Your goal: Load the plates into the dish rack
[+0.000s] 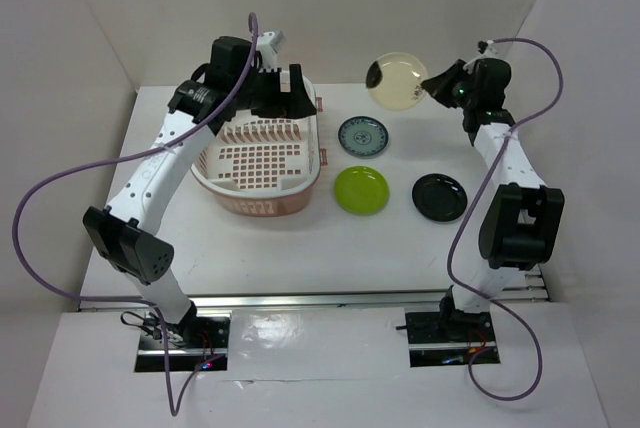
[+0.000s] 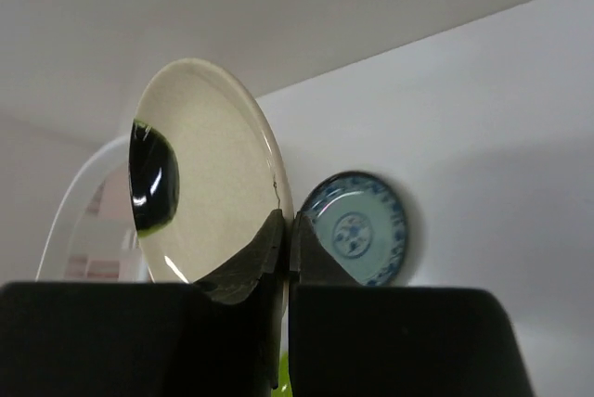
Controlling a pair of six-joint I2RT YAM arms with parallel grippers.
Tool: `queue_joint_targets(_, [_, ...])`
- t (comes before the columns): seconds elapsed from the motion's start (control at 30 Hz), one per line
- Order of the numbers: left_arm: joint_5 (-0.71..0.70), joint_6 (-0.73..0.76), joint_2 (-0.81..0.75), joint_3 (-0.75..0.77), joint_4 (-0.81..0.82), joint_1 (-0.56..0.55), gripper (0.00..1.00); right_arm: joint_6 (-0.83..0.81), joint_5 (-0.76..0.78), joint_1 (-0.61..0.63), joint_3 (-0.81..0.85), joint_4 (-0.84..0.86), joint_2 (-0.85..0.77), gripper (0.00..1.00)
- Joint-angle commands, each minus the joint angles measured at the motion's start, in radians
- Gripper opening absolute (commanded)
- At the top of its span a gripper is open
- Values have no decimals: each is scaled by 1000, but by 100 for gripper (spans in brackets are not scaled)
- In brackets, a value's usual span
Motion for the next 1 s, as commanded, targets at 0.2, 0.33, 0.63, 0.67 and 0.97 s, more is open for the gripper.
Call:
queue_joint_targets(0.2, [130, -70, -19, -90, 240, 13, 98, -111, -292, 230, -12, 110, -117, 0])
queue_joint_targets(0.33, [63, -79, -19, -129, 258, 13, 92, -131, -301, 292, 6, 68, -127, 0])
queue_joint_targets(0.63, [10, -60, -37, -159, 258, 13, 49, -146, -347, 342, 15, 68, -127, 0])
queue_joint_targets(0.67, [10, -60, -48, -169, 258, 13, 44, -146, -347, 342, 15, 68, -127, 0])
queue_joint_targets(0.97, [21, -60, -48, -179, 278, 31, 0, -128, -391, 384, 35, 105, -108, 0])
